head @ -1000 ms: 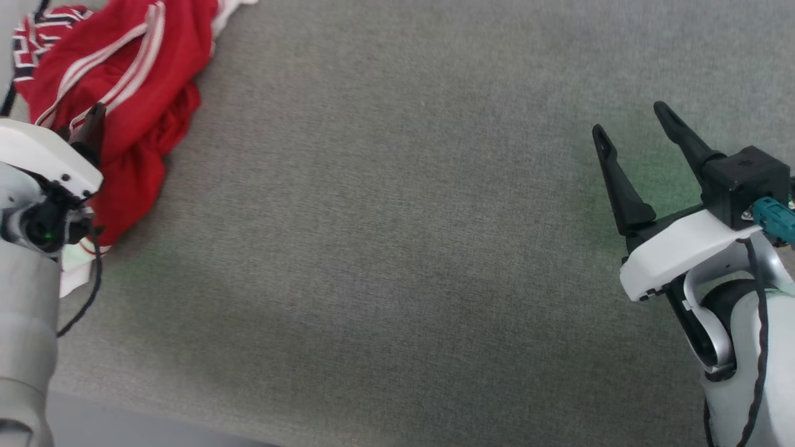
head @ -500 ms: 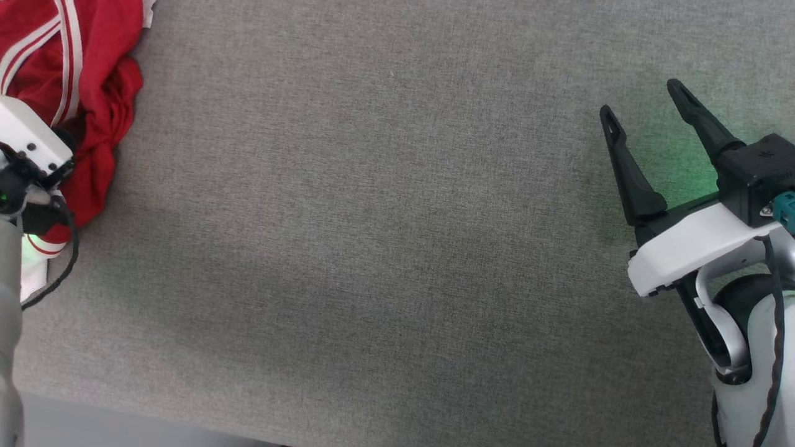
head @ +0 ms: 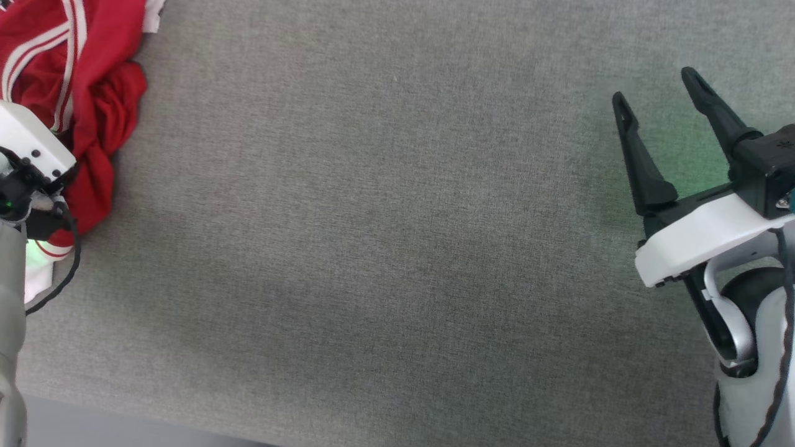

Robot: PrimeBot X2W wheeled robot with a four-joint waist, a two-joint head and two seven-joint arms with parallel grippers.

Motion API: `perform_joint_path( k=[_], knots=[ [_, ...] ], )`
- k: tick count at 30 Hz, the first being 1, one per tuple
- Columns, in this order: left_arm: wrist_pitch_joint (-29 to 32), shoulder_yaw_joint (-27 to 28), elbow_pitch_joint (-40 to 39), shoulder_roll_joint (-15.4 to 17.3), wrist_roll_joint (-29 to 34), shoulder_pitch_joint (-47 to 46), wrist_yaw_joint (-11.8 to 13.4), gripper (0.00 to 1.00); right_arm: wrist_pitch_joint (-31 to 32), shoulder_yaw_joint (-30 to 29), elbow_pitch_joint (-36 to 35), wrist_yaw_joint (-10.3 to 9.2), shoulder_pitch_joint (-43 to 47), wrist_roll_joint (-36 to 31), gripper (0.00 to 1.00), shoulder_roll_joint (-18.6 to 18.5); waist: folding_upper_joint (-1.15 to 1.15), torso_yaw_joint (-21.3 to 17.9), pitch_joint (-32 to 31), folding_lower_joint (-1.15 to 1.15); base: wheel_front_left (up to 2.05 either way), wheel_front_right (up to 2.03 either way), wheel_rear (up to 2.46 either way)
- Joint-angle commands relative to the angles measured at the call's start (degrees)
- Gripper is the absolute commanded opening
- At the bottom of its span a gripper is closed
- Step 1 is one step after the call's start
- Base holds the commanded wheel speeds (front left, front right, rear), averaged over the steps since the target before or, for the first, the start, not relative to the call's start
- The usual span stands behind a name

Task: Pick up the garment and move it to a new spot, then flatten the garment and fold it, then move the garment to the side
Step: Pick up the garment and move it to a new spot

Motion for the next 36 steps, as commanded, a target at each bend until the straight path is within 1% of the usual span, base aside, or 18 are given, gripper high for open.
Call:
perform_joint_path(
  k=[1, 7, 12, 15, 22, 25, 27, 32, 36],
  knots=[
    [0.8, -0.8, 1.5, -3.0, 0.5, 2.5, -0.4, 0.00, -0.6, -0.1, 0.3, -0.02, 0.0, 0.5, 1.00, 0.4, 0.00, 0.5, -1.2, 0.00, 0.00, 0.00, 0.00],
    [-4.8, -2.1, -0.7, 1.9, 2.0, 0.1, -1.2, 0.00, -3.1, -0.7, 2.8, -0.02, 0.5, 1.4, 1.00, 1.9, 0.00, 1.2, -5.6, 0.00, 0.00, 0.00, 0.00],
    [-8.4, -4.3, -3.3, 4.1, 4.1, -1.6, -1.6, 0.00, -5.4, -1.6, 5.3, -0.02, 1.4, 2.2, 1.00, 2.8, 0.00, 1.8, -9.8, 0.00, 0.00, 0.00, 0.00],
    [-10.5, -6.2, -6.3, 5.6, 5.1, -2.2, -1.6, 0.00, -7.0, -2.1, 6.5, -0.02, 1.9, 2.8, 1.00, 3.6, 0.00, 2.0, -12.3, 0.00, 0.00, 0.00, 0.00],
    [-13.4, -10.3, -14.9, 10.1, 5.9, -3.4, -1.6, 0.00, -10.1, -3.3, 8.8, -0.02, 3.7, 3.6, 1.00, 5.3, 0.00, 2.2, -17.3, 0.00, 0.00, 0.00, 0.00],
    [-13.8, -11.7, -18.4, 12.1, 6.1, -3.8, -1.6, 0.00, -11.2, -3.7, 9.4, -0.02, 4.0, 4.0, 1.00, 5.8, 0.00, 2.1, -19.0, 0.00, 0.00, 0.00, 0.00],
    [-12.5, -13.1, -22.2, 13.4, 5.1, -4.1, -1.6, 0.00, -12.0, -4.3, 9.8, -0.02, 4.8, 4.1, 1.00, 6.3, 0.00, 2.0, -20.4, 0.00, 0.00, 0.00, 0.00],
    [-9.2, -14.5, -28.4, 14.9, 3.7, -4.0, -1.6, 0.00, -13.0, -5.8, 10.0, -0.02, 5.8, 4.4, 1.00, 6.9, 0.00, 1.5, -22.4, 0.00, 0.00, 0.00, 0.00],
    [-6.5, -15.1, -34.0, 15.9, 3.0, -3.0, -1.5, 0.00, -13.8, -7.8, 9.4, -0.03, 6.6, 4.6, 1.00, 7.1, 0.00, 0.0, -23.8, 0.00, 0.00, 0.00, 0.00]
  ],
)
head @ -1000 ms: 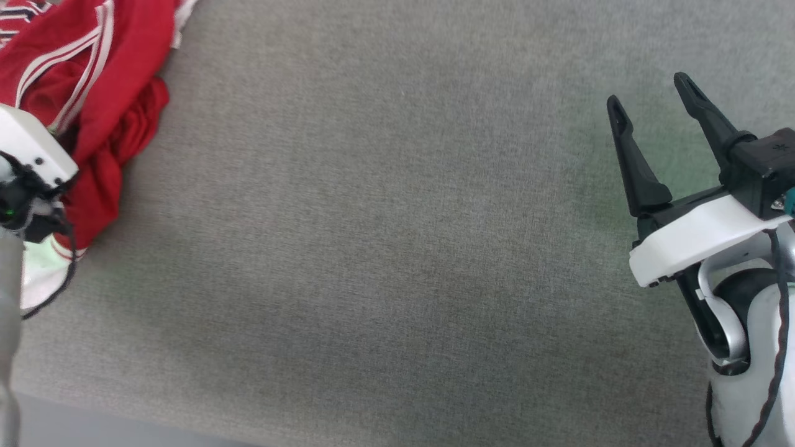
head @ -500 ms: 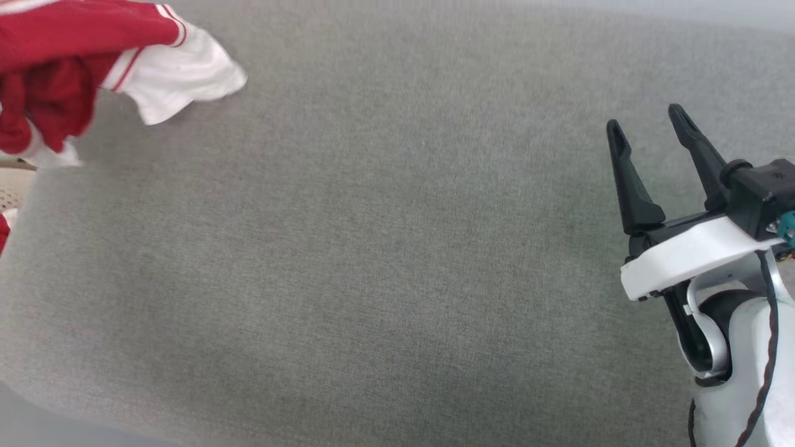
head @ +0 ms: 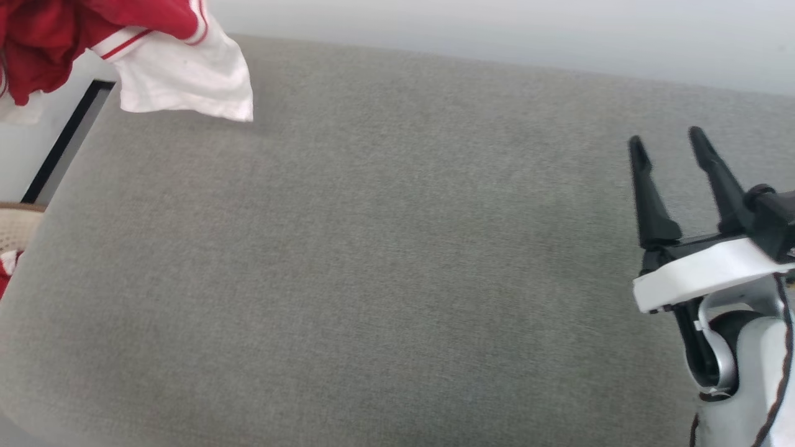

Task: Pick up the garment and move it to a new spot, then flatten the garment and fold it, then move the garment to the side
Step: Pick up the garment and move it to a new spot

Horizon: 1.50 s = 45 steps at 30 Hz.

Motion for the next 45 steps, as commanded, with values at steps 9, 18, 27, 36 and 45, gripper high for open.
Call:
perform_joint_path(
  k=[9, 18, 27, 36, 45],
  knots=[
    [7.0, -0.3, -15.8, 1.9, -2.7, 4.9, 4.0, 0.00, -1.3, -4.7, -1.3, -0.03, 2.8, -0.1, 1.00, 0.8, 0.00, -5.7, -1.9, 0.00, 0.00, 0.00, 0.00],
    [12.2, -1.4, -33.3, 3.2, -4.5, 11.3, 9.3, 0.00, -2.6, -7.6, -2.1, -0.03, 4.4, -0.4, 1.00, 1.5, 0.00, -13.8, -0.9, 0.00, 0.00, 0.00, 0.00],
    [14.3, -6.1, -41.7, 0.0, -4.6, 15.8, 10.3, 0.00, -3.9, -9.2, -1.6, -0.03, 5.5, 0.5, 1.00, 1.8, 0.00, -20.9, 0.9, 0.00, 0.00, 0.00, 0.00],
    [16.6, -13.7, -38.7, -4.0, -3.1, 20.7, 9.0, 0.00, -6.7, -7.4, 2.2, -0.03, 5.5, 3.8, 1.00, 1.8, 0.00, -25.5, 4.3, 0.00, 0.00, 0.00, 0.00],
    [17.1, -19.2, -25.2, -7.3, -2.0, 22.8, 5.0, 0.00, -9.9, -4.5, 6.6, -0.03, 3.3, 5.4, 1.00, 1.8, 0.00, -28.1, 7.3, 0.00, 0.00, 0.00, 0.00]
  ],
)
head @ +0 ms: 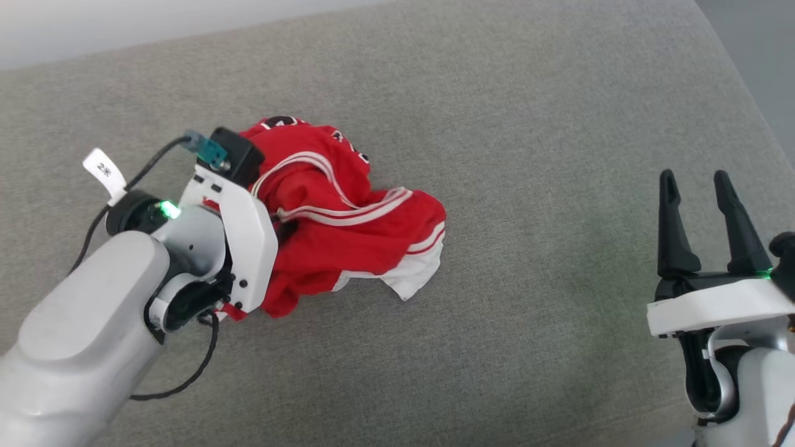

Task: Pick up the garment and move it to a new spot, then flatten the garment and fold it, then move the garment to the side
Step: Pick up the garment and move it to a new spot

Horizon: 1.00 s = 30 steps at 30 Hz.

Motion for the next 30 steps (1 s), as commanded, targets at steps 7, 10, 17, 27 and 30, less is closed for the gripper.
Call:
perform_joint_path(
  k=[7, 10, 17, 27, 30],
  knots=[
    [1.3, -3.8, 12.3, -3.0, 1.5, 0.6, -2.3, 0.00, -1.8, 1.3, 2.5, -0.02, -1.9, 0.8, 1.00, 0.0, 0.00, -1.0, 1.6, 0.00, 0.00, 0.00, 0.00],
    [1.5, -5.4, 17.6, -4.4, 1.6, 0.8, -3.1, 0.00, -2.2, 2.1, 3.3, -0.02, -2.5, 1.0, 1.00, 0.0, 0.00, -1.0, 2.0, 0.00, 0.00, 0.00, 0.00],
    [-1.1, -6.4, 23.8, -7.5, 0.6, -0.9, -4.6, 0.68, -2.4, 3.6, 4.5, -0.02, -3.4, 0.5, 1.00, 0.0, 0.00, -0.2, 1.2, 0.00, 0.00, 0.00, 0.00],
    [-12.0, -6.7, 15.1, -4.2, -1.7, -1.1, -5.5, 1.00, -0.6, 3.5, 4.8, -0.02, -1.4, -1.3, 1.00, 0.0, 0.00, 3.1, -4.2, 0.00, 0.00, 0.00, 0.00],
    [-16.4, -5.9, 12.8, -2.5, -2.3, 0.4, -5.5, 1.00, -0.1, 3.4, 4.7, -0.02, -0.5, -1.8, 1.00, 0.0, 0.00, 4.4, -6.0, 0.00, 0.00, 0.00, 0.00]
  ],
)
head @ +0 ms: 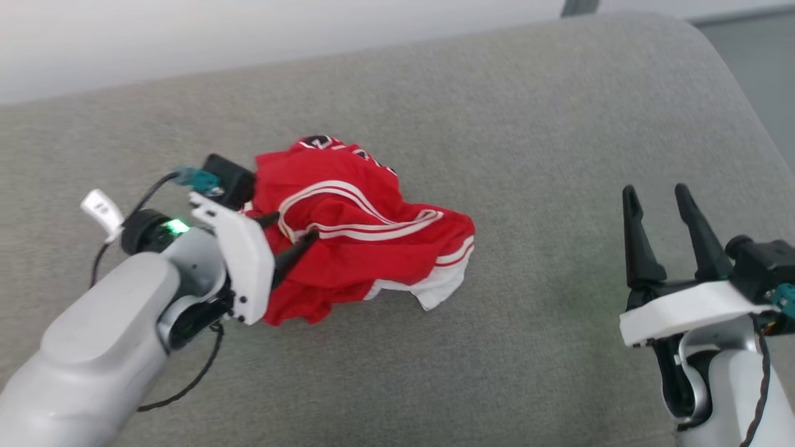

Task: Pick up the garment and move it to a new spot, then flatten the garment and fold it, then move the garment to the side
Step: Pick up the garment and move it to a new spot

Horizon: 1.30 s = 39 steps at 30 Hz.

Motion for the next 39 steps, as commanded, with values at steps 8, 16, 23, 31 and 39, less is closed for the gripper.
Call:
perform_joint_path(
  k=[8, 16, 23, 31, 39],
  knots=[
    [-16.0, 4.6, -5.6, 4.3, 0.5, 7.8, 1.7, 1.00, 1.3, 0.1, 0.0, -0.03, 3.0, -1.1, 1.00, 0.0, 0.00, 4.8, -5.6, 0.00, 0.00, 0.00, 0.00],
    [-28.0, 9.1, -9.3, 7.0, -0.1, 15.7, 6.0, 1.00, 1.8, -0.4, -0.1, -0.03, 4.7, -1.2, 1.00, 0.0, 0.00, 7.7, -8.3, 0.00, 0.00, 0.00, 0.00],
    [-32.8, 14.7, -13.0, 8.9, -0.9, 24.9, 10.7, 1.00, 1.8, -0.8, 0.2, -0.03, 6.3, -1.5, 1.00, 0.0, 0.00, 9.6, -10.3, 0.00, 0.00, 0.00, 0.00],
    [-33.2, 27.4, -19.6, 6.6, 2.9, 36.8, 13.3, 1.00, 0.5, -1.3, 0.9, -0.03, 8.3, -1.7, 1.00, -0.3, 0.00, 11.2, -11.3, 0.00, 0.00, 0.00, 0.00],
    [-33.2, 39.3, -22.2, 1.4, 7.0, 47.6, 9.5, 1.00, -0.7, -1.5, 1.7, -0.03, 9.7, -1.5, 1.00, -0.4, 0.00, 12.1, -12.1, 0.00, 0.00, 0.00, 0.00]
  ],
)
